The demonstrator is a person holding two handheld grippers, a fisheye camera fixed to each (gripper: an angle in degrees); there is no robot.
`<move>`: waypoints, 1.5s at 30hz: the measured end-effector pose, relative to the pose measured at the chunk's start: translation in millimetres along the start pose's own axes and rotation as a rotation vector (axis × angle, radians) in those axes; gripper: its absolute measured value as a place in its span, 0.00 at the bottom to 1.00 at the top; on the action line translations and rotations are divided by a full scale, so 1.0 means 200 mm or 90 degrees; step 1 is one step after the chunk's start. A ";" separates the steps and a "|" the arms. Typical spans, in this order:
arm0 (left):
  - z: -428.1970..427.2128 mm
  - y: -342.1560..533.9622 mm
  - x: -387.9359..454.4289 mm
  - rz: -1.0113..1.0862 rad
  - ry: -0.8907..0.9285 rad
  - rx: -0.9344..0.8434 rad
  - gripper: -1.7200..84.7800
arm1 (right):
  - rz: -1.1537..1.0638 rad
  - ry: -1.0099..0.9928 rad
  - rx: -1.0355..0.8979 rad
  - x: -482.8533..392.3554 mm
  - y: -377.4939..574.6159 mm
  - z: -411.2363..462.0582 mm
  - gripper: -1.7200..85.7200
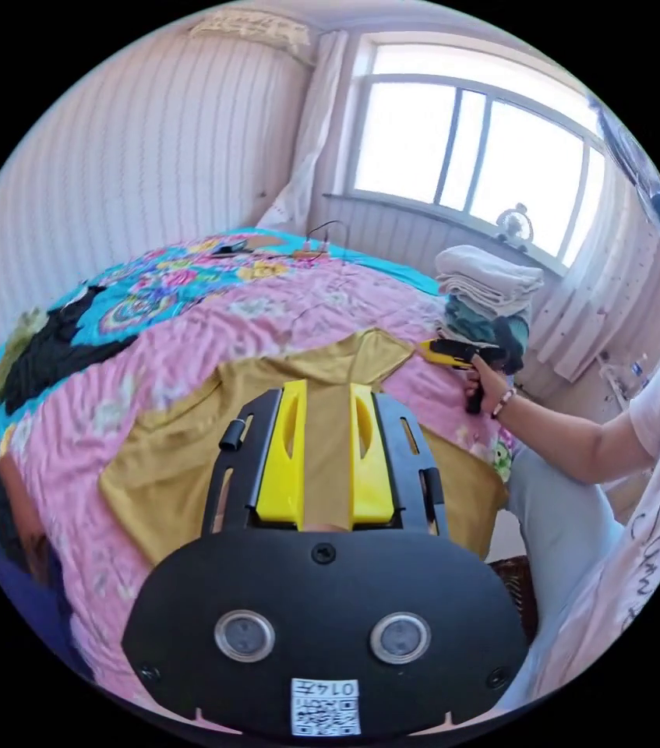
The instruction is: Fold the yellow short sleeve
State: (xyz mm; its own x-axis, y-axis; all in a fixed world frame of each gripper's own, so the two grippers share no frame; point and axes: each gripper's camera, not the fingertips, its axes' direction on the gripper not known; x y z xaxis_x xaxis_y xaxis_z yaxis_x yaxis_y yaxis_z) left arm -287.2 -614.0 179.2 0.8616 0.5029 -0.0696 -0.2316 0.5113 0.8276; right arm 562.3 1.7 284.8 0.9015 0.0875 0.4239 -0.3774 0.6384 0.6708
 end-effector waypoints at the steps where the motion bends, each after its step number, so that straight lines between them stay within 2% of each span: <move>1: 0.04 -0.06 0.03 0.017 -0.001 -0.005 0.12 | -0.003 -0.014 -0.001 0.02 0.01 0.01 0.17; 6: 0.48 -0.51 0.23 0.108 0.051 -0.086 0.12 | 0.052 -0.028 -0.008 0.27 0.04 0.09 0.09; 11: 0.88 -0.88 0.32 0.135 0.072 -0.167 0.11 | 0.038 -0.020 -0.019 0.37 0.08 0.13 0.05; 15: 1.25 -1.12 0.33 0.115 0.026 -0.266 0.11 | 0.047 -0.043 -0.024 0.47 0.10 0.17 0.04; 18: 1.41 -1.19 0.31 0.070 0.040 -0.282 0.11 | 0.054 -0.058 -0.027 0.54 0.11 0.19 0.04; 21: 1.54 -1.19 0.26 0.025 0.017 -0.345 0.10 | 0.060 -0.065 -0.031 0.60 0.11 0.22 0.04; 24: 1.55 -1.20 0.19 -0.017 0.093 -0.340 0.05 | 0.059 -0.065 -0.032 0.64 0.10 0.25 0.04; 31: 1.26 -1.20 0.04 0.002 0.131 -0.246 0.01 | 0.026 -0.092 -0.016 0.67 0.07 0.28 0.04; 34: 1.01 -1.12 -0.08 0.001 0.120 -0.217 0.01 | -0.077 -0.168 -0.014 0.59 0.03 0.30 0.04; 38: 0.66 -0.89 -0.27 -0.015 0.074 -0.184 0.01 | -0.227 -0.359 -0.098 0.41 -0.03 0.41 0.04; 42: 0.39 -0.60 -0.39 -0.055 0.038 -0.178 0.01 | -0.345 -0.390 -0.233 0.17 0.01 0.59 0.03; 45: 0.27 -0.37 -0.44 -0.086 0.009 -0.191 0.01 | -0.380 -0.418 -0.322 0.06 0.05 0.72 0.03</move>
State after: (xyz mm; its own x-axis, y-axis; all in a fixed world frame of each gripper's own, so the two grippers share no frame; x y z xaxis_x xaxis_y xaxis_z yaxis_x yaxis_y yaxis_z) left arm -321.1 -733.6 155.3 0.8880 0.4245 -0.1766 -0.2402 0.7560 0.6090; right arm 538.0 -100.5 384.5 0.5616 -0.6906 0.4558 0.3664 0.7015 0.6113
